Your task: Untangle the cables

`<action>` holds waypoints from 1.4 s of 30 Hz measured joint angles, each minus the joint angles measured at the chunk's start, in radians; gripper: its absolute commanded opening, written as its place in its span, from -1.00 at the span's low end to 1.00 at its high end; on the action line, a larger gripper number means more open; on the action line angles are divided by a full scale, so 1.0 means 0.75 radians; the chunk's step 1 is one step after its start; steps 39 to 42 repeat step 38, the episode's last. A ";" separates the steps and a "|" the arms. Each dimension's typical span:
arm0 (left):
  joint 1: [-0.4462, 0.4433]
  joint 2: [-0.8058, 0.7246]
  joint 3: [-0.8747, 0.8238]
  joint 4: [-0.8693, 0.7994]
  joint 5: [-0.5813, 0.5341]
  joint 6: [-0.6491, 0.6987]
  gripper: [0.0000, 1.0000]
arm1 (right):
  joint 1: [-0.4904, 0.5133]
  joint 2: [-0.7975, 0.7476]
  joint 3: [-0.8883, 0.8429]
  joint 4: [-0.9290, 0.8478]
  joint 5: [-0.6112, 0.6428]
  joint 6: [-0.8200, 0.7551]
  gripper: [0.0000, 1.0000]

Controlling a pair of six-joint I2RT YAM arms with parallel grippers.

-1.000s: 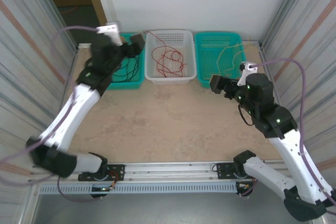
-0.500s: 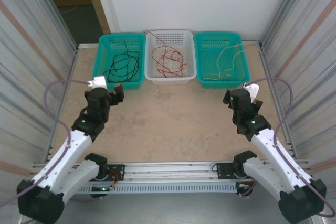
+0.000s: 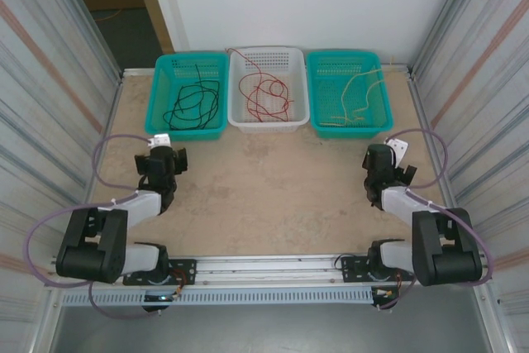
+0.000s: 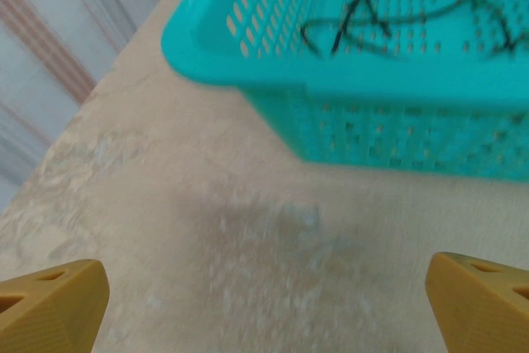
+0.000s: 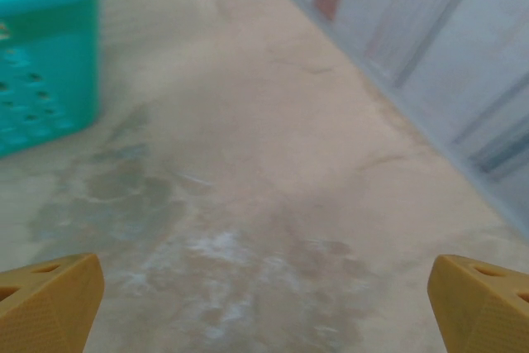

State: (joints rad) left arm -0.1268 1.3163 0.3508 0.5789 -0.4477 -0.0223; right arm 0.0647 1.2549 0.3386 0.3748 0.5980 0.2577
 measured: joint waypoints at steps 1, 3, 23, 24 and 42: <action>0.025 0.033 -0.001 0.073 0.031 0.001 0.97 | -0.019 0.025 -0.022 0.086 -0.069 -0.024 0.98; 0.074 0.099 0.001 0.166 0.109 0.001 0.97 | -0.049 0.120 -0.020 0.239 -0.190 -0.075 0.98; 0.078 0.277 0.023 0.321 0.363 0.060 0.97 | -0.116 0.393 0.055 0.573 -0.620 -0.178 0.98; 0.078 0.277 0.023 0.321 0.362 0.061 0.97 | -0.116 0.393 0.055 0.573 -0.620 -0.181 0.98; 0.080 0.277 0.026 0.320 0.362 0.061 0.97 | -0.129 0.394 0.081 0.560 -0.661 -0.183 0.98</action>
